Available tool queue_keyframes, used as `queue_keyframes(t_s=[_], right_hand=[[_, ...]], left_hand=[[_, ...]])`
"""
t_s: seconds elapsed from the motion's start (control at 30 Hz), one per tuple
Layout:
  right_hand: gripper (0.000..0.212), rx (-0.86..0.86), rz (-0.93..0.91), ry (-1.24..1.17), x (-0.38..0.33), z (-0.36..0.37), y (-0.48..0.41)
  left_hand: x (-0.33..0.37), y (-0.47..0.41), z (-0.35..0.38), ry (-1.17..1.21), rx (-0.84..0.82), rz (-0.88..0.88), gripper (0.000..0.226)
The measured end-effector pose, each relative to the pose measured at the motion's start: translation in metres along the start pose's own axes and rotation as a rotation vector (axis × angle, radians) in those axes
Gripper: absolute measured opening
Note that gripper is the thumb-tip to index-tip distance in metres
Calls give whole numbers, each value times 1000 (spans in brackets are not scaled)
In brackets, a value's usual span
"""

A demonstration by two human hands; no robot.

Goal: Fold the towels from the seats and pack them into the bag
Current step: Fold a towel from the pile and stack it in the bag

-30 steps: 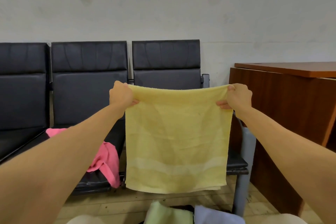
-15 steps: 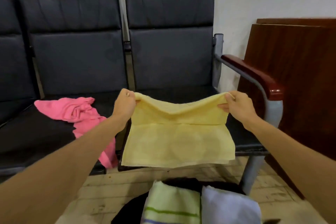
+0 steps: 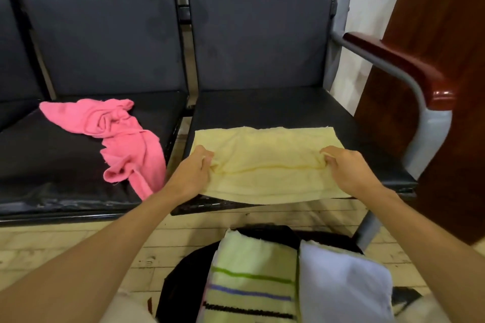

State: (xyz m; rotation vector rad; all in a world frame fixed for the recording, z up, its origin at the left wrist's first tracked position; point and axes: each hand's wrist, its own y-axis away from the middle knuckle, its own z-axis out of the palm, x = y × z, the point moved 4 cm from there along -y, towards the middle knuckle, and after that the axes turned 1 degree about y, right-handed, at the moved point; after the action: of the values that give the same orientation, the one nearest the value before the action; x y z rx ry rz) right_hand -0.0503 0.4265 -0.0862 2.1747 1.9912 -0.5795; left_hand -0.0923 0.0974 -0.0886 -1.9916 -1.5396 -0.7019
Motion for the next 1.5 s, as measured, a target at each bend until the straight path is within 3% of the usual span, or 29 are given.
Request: queue_keyframes(t_s=[0.1,0.27,0.43,0.67,0.83,0.93,1.07,1.17,1.27,1.4,1.5], right_hand=[[26,45,38,-6,-3,0,-7],[29,336,38,-132,-9,-36,-2],[30,338,-65,-68,-18,-58,20],[19,174,-148,-91,-3,-65,49],[22,-97,-131,-12,5,-53,63],[27,-188,-84,-10,6,-45,67],[36,-138,-19,-36,6,-45,61],[17,-10,58,-40,14,-43,50],[10,62,219,-85,24,-39,39],[42,-18,357,-48,31,-28,27],[47,-94,400,47,27,-22,18]], left_hand=[[1,-5,-2,86,96,-22,24],[6,0,-22,238,288,40,22],[11,18,-38,275,362,45,18],[7,34,-45,273,278,-20,20],[-2,40,-34,58,47,-106,24],[-3,38,-32,5,106,-122,16],[-7,23,-25,-76,157,-148,30],[-15,10,-22,-64,191,-300,43],[-14,3,-18,-77,114,-423,56],[-6,2,-18,-90,25,-433,38],[5,6,-23,-89,-49,-438,32]])
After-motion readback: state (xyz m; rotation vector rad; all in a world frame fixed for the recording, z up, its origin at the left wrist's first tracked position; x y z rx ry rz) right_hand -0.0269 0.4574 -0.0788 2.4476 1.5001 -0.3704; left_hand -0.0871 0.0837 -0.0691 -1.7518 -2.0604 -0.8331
